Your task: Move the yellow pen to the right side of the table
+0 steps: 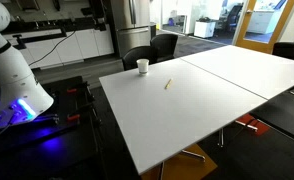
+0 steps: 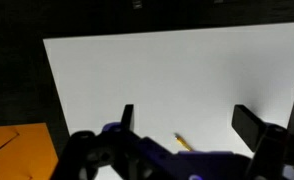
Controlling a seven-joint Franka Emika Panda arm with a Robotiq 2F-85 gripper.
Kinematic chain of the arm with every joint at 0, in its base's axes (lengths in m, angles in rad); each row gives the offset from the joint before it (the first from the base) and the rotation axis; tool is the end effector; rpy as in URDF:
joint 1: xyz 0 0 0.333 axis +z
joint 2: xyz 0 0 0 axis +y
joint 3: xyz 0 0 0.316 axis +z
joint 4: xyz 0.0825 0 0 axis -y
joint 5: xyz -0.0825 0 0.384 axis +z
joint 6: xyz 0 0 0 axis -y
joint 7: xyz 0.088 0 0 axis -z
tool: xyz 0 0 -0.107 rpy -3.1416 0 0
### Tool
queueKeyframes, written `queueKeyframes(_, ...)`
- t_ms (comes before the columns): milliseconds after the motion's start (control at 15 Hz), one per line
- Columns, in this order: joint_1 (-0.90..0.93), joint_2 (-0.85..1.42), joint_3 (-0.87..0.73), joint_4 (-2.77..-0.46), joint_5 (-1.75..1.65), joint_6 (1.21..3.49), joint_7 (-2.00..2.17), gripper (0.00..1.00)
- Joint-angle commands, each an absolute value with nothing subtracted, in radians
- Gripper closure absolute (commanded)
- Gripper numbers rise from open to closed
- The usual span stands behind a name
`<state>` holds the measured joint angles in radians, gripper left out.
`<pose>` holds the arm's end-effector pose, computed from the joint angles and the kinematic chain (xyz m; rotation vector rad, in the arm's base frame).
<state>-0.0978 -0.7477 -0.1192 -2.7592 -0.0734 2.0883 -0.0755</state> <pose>0.3168 -0.0711 0.4300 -3.1309 0.1236 -0.1190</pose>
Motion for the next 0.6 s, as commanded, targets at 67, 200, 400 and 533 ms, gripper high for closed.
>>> queueKeyframes(67,-0.102,-0.747,-0.115,-2.757,-0.070,2.086,-0.078,0.00)
queueKeyframes(200,-0.102,-0.747,-0.115,-2.757,-0.070,2.086,-0.078,0.00)
queueKeyframes(400,-0.099,-0.743,-0.112,-2.757,-0.076,2.096,-0.083,0.00)
queueKeyframes(533,-0.106,-0.724,-0.084,-2.748,-0.094,2.140,-0.050,0.00)
